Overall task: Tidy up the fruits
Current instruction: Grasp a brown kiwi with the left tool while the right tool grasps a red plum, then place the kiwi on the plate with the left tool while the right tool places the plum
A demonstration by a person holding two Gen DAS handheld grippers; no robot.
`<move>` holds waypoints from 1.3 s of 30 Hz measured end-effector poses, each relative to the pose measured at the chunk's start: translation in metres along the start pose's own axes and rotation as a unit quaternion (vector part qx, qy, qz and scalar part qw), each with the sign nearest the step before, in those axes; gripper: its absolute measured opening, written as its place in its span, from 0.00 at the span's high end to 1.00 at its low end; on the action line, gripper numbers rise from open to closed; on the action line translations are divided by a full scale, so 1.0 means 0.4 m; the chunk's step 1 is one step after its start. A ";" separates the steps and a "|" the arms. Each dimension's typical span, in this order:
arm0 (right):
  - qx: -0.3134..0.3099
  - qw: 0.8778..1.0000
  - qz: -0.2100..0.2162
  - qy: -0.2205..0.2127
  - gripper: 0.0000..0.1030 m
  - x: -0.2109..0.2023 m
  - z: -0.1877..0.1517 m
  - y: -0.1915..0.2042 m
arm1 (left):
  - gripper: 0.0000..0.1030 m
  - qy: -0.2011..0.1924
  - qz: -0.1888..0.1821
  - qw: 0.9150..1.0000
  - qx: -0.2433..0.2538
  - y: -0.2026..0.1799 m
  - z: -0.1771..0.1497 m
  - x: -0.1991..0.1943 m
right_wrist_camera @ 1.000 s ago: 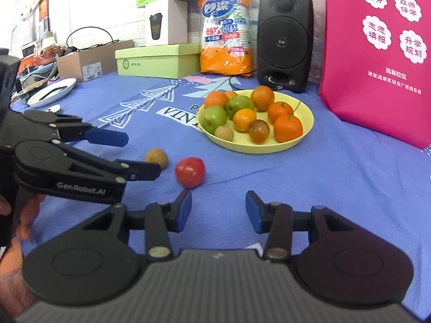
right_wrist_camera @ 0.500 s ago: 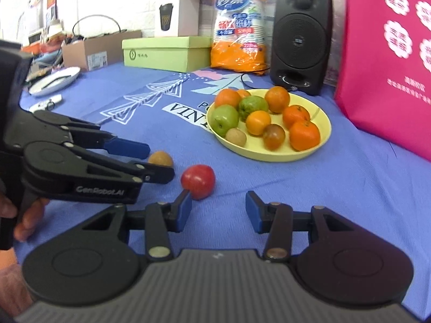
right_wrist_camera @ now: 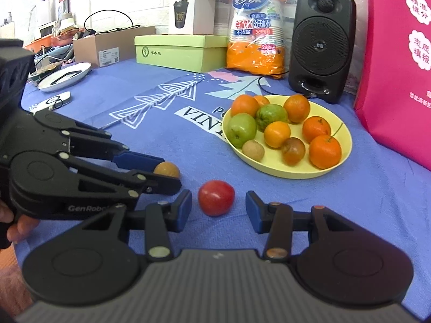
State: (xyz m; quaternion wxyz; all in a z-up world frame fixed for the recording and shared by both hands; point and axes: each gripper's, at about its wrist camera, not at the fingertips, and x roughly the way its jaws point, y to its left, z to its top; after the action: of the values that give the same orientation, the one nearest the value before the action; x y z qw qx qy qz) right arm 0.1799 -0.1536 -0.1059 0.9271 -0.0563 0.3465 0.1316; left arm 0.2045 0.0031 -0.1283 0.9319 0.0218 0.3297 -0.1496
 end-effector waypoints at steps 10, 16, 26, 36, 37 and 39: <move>0.020 1.000 0.003 0.012 0.70 0.039 -0.002 -0.005 | 0.75 0.008 0.008 1.000 -0.008 0.000 -0.001 0.003; 0.041 0.999 -0.001 0.007 0.70 0.019 -0.015 -0.024 | 0.75 0.008 0.010 1.000 -0.008 -0.003 -0.001 0.006; 0.036 0.999 -0.025 0.012 0.70 -0.056 -0.053 -0.029 | 0.75 0.009 0.005 1.000 -0.007 -0.001 -0.012 -0.022; 0.047 0.998 -0.029 0.006 0.69 -0.053 -0.083 -0.031 | 0.75 0.013 0.006 1.000 -0.007 -0.010 -0.010 -0.004; 0.047 0.998 -0.029 0.005 0.69 -0.054 -0.083 -0.031 | 0.75 0.012 0.004 1.000 -0.011 -0.007 -0.008 -0.007; 0.044 0.999 -0.029 0.003 0.70 -0.056 -0.083 -0.031 | 0.75 0.013 -0.002 1.000 -0.010 -0.006 -0.003 -0.011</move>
State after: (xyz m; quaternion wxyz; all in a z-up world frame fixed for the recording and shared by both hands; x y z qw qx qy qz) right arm 0.1460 -0.1765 -0.1161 0.9310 -0.0258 0.3530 0.0893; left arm 0.1997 0.0021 -0.1263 0.9273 0.0134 0.3437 -0.1479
